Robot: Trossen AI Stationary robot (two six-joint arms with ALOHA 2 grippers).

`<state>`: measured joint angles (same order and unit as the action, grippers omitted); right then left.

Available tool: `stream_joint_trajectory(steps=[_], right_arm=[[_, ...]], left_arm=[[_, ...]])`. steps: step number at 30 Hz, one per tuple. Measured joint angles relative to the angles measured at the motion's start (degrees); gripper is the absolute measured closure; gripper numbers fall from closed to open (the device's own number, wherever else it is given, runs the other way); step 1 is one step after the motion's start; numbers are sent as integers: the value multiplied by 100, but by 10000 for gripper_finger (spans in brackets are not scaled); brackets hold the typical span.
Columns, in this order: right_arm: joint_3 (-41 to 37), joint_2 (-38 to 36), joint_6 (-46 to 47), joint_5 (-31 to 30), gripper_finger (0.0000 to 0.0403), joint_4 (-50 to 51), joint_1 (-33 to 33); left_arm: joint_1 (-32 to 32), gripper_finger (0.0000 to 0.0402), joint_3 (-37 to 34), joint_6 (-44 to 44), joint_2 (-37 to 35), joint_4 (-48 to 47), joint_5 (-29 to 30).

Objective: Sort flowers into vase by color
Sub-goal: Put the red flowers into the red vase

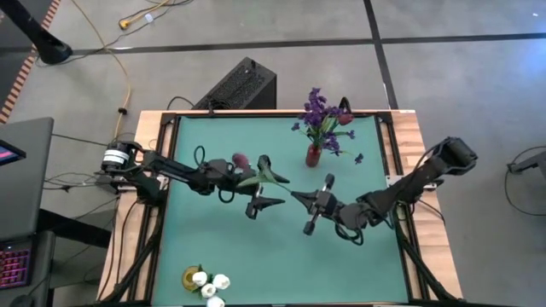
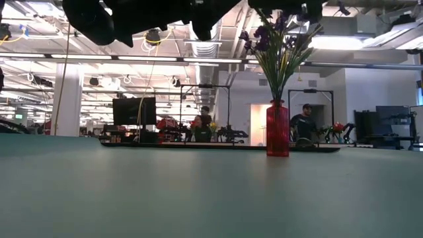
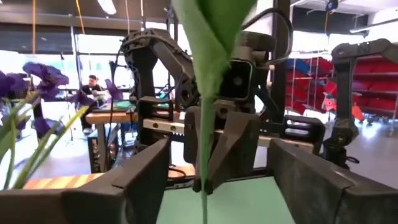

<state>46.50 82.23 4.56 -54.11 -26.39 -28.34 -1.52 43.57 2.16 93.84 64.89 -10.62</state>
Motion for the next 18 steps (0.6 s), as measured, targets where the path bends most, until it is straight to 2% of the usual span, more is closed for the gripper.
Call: stream_joint_trajectory(steps=[9, 18], right_arm=[[0, -21, 13, 21, 385, 21, 79], [0, -21, 38, 41, 373, 40, 151]], left_arm=[[19, 264, 0, -298, 0, 118, 228], [145, 386, 0, -355, 0, 171, -45]])
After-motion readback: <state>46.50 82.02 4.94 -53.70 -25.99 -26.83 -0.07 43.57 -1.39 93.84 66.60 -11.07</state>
